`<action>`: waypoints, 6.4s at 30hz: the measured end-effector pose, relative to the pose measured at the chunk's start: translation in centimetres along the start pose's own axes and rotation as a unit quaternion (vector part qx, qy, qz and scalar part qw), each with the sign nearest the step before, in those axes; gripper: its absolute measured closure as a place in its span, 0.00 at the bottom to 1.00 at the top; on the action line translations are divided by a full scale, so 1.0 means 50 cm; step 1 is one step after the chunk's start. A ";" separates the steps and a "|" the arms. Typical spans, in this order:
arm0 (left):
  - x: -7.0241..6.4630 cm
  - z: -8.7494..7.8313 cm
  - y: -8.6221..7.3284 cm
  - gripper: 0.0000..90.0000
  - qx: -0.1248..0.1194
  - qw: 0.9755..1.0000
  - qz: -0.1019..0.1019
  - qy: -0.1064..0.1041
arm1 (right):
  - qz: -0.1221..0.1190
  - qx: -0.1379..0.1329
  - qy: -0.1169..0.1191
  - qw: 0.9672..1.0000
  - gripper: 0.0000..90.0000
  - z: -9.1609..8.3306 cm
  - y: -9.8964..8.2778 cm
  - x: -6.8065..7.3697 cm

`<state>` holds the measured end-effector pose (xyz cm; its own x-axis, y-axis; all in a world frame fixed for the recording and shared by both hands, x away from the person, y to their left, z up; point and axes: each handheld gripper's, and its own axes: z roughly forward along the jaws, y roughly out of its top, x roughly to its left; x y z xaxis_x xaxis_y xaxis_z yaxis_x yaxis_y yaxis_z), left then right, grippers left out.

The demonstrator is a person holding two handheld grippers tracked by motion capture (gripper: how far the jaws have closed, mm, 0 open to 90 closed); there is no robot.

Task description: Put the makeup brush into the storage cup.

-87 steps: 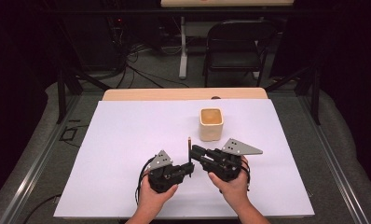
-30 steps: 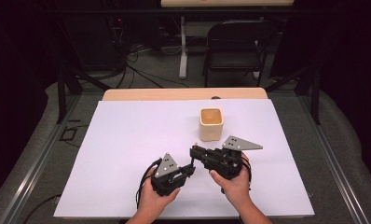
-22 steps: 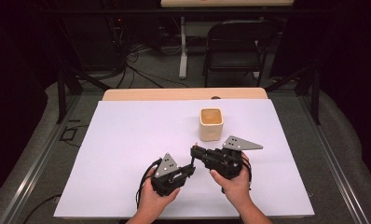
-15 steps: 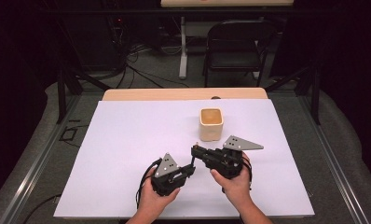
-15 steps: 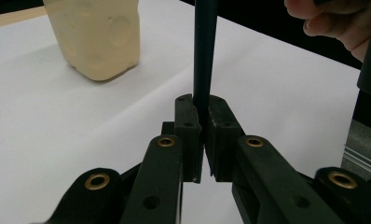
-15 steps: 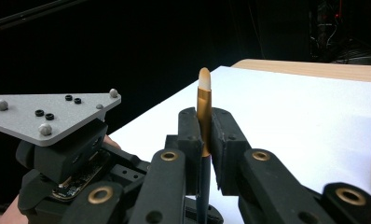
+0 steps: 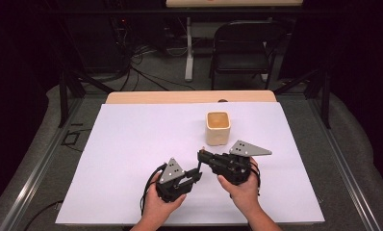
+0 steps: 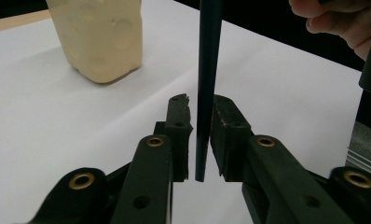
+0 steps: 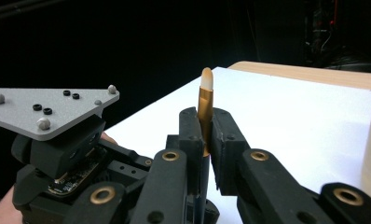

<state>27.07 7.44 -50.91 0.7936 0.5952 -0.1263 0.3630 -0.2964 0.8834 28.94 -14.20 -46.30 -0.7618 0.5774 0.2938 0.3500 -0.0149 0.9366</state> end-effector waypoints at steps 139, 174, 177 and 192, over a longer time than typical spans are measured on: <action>0.152 -0.137 -0.092 0.34 -0.046 0.993 -0.038 0.105 | -0.063 -0.003 -0.230 0.971 0.93 -0.071 0.109 -0.144; 0.153 -0.140 -0.091 0.34 -0.050 0.993 -0.039 0.104 | -0.081 -0.007 -0.249 0.965 0.93 -0.044 0.174 -0.173; 0.154 -0.140 -0.091 0.34 -0.051 0.993 -0.040 0.104 | -0.080 -0.007 -0.250 0.965 0.93 -0.041 0.177 -0.176; 0.154 -0.140 -0.091 0.34 -0.049 0.993 -0.040 0.103 | -0.076 -0.007 -0.267 0.961 0.93 -0.033 0.188 -0.200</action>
<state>28.11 18.59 -52.77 0.6442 0.7567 -0.1112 0.3624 -0.1740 0.9156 38.92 -21.46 -40.12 -0.4142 0.9100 0.0178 0.2461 0.0931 0.9648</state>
